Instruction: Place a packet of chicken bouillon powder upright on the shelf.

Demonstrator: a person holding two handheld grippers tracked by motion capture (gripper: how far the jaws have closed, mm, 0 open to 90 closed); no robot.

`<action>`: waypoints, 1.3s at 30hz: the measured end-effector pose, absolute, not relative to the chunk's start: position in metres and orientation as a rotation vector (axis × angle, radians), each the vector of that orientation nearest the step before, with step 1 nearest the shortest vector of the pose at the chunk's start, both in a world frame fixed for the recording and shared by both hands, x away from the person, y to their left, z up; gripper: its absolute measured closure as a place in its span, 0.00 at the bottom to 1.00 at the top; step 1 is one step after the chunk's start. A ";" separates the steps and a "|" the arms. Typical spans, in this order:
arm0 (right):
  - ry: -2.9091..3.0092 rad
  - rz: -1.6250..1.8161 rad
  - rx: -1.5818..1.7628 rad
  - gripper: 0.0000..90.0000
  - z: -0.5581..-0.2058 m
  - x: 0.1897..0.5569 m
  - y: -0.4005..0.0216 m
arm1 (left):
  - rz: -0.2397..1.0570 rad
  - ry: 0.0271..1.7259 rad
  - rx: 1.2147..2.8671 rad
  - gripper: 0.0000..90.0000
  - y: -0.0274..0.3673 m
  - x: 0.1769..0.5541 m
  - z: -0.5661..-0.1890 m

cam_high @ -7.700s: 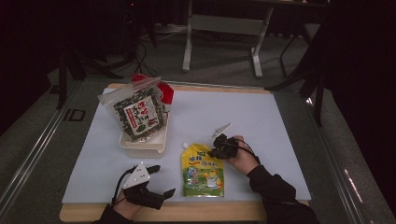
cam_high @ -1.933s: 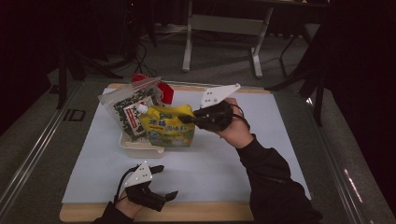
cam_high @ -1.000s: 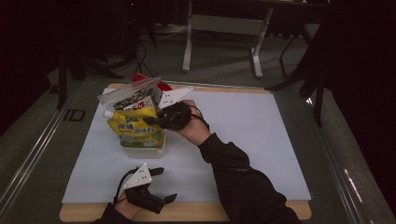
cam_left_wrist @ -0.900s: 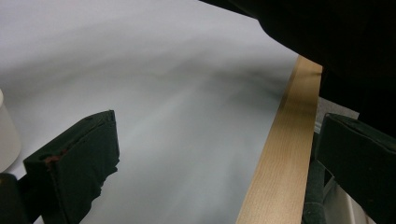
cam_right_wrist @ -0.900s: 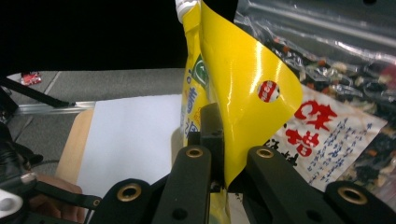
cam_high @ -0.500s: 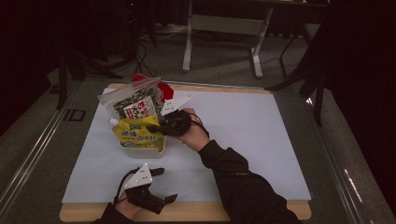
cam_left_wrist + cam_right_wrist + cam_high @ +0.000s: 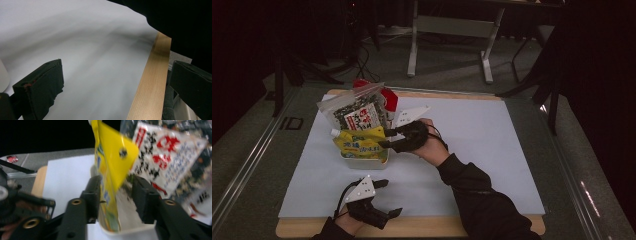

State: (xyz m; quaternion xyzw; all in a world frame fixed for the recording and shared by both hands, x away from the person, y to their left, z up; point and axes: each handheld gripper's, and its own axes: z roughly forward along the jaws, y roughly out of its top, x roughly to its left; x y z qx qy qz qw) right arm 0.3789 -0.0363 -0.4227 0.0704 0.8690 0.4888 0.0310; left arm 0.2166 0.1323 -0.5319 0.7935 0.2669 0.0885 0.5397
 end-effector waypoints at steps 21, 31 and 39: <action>2.654 1.431 0.429 0.29 -0.475 0.364 -0.098 | 0.207 0.623 1.902 0.01 0.129 0.215 -0.533; 2.682 1.419 0.496 0.20 -0.499 0.359 -0.124 | 0.206 0.620 1.911 0.01 0.128 0.215 -0.533; 2.683 1.420 0.517 0.16 -0.508 0.356 -0.140 | 0.207 0.617 1.913 0.01 0.128 0.215 -0.533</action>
